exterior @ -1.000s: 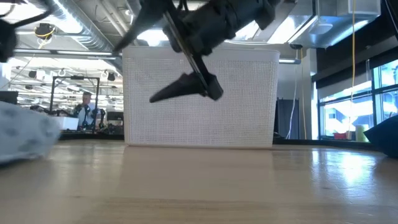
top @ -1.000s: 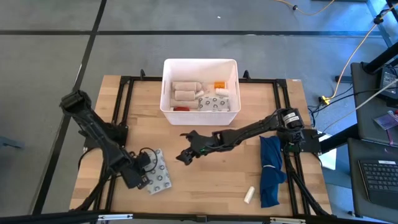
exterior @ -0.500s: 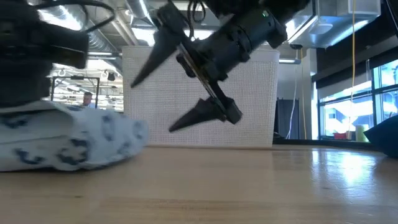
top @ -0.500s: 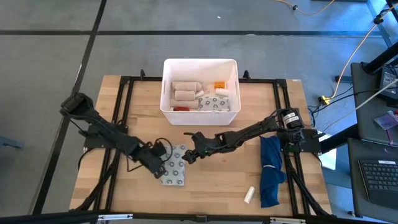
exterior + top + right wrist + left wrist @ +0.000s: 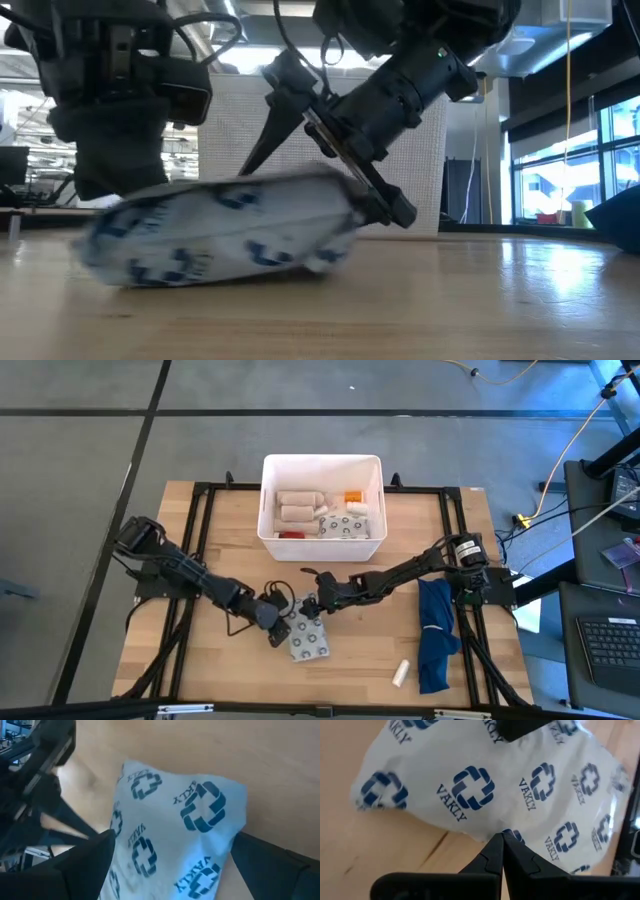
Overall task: Pick & place medical supplies in basket/bin
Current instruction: Put the white mailer bag into the white bin
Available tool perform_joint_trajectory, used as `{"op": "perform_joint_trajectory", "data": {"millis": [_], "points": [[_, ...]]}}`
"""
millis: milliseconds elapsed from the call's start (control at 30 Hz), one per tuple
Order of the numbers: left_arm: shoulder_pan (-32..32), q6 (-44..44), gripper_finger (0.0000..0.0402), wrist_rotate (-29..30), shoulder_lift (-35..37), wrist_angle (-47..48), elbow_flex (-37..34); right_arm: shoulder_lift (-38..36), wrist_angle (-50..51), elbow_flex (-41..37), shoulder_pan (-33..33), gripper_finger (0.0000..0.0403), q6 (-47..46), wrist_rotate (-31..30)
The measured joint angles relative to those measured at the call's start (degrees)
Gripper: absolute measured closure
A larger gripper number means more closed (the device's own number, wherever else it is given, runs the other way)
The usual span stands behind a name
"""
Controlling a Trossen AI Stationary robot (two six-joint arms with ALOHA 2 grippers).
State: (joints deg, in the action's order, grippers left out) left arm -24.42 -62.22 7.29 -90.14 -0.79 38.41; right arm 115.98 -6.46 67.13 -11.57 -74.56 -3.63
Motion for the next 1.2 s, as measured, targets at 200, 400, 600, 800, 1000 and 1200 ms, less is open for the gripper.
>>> {"op": "perform_joint_trajectory", "data": {"millis": [200,400,600,800,1000,1200], "points": [[0.98,0.02,0.0399,0.14,-1.85,-3.02,0.02,0.02,-1.48,0.02,0.0,0.0041,1.27,4.89],[2.48,0.47,0.0399,0.71,-2.94,-1.84,-0.15,0.0,-5.76,0.18,-0.09,0.0108,2.87,8.42],[2.84,2.39,0.0399,0.26,-2.51,-1.69,-0.15,0.0,-6.34,0.2,0.13,0.02,4.31,8.27],[2.88,2.62,0.0377,-3.35,0.5,1.06,-0.13,-0.61,-6.45,0.22,0.78,0.0233,7.52,9.74],[2.79,3.44,0.0333,-5.66,9.16,7.2,-0.11,-4.42,-5.43,0.22,1.13,0.0233,11.95,9.78],[2.79,7.08,0.0308,-6.8,21.34,7.25,-0.09,-12.44,-4.71,0.22,1.68,0.0233,21.55,9.81]]}}
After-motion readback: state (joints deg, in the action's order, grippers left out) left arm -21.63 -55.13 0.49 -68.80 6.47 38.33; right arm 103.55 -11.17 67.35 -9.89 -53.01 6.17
